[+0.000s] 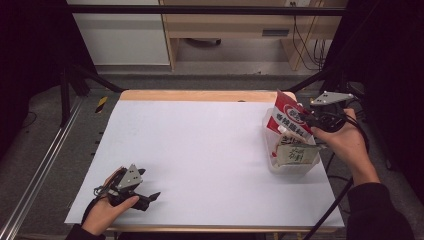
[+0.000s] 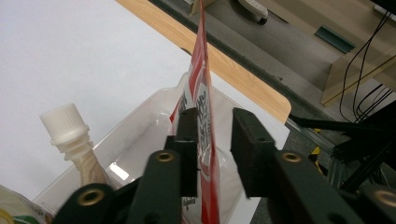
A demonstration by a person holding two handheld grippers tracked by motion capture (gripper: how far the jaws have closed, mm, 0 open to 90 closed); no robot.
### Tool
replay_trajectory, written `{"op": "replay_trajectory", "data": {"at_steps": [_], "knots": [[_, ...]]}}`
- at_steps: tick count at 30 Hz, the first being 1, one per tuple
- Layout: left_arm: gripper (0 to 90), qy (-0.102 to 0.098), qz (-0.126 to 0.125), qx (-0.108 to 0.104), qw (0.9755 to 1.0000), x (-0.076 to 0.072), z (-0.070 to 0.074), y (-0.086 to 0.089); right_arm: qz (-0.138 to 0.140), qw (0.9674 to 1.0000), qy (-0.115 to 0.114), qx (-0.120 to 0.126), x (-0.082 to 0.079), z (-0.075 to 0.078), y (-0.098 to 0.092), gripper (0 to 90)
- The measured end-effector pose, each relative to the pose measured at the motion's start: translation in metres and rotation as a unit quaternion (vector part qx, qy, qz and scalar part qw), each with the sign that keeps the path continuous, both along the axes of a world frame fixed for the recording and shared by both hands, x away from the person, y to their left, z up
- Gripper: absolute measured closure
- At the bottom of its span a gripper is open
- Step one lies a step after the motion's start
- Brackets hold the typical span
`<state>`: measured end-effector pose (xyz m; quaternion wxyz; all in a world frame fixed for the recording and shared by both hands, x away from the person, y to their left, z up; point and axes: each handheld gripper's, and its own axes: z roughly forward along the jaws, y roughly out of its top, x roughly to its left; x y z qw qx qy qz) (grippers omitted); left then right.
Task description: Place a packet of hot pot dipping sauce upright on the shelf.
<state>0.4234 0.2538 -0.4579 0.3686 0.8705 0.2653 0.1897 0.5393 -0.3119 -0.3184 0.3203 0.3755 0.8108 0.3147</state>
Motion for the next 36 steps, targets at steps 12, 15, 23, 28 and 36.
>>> {"op": "replay_trajectory", "data": {"at_steps": [12,15,23,28,36], "knots": [[6.5,0.002,0.001,0.0,1.0,0.0,-0.001,0.0,-0.02,0.9985,-0.044,0.024,-0.009,0.015,0.015,26.0],[6.5,0.002,0.0,0.001,1.0,0.0,-0.001,0.0,-0.027,0.9976,-0.058,0.028,-0.014,0.021,0.021,19.3],[6.5,0.002,0.001,0.002,1.0,0.0,-0.001,0.0,-0.029,0.9938,-0.099,0.042,-0.033,0.039,0.047,11.9],[6.5,0.002,0.002,0.008,1.0,0.0,-0.002,0.0,-0.02,0.9921,-0.108,0.059,-0.047,0.042,0.067,10.3],[6.1,0.001,0.008,0.006,1.0,0.0,-0.002,0.002,0.009,0.9912,-0.106,0.078,-0.074,0.026,0.105,9.5]]}}
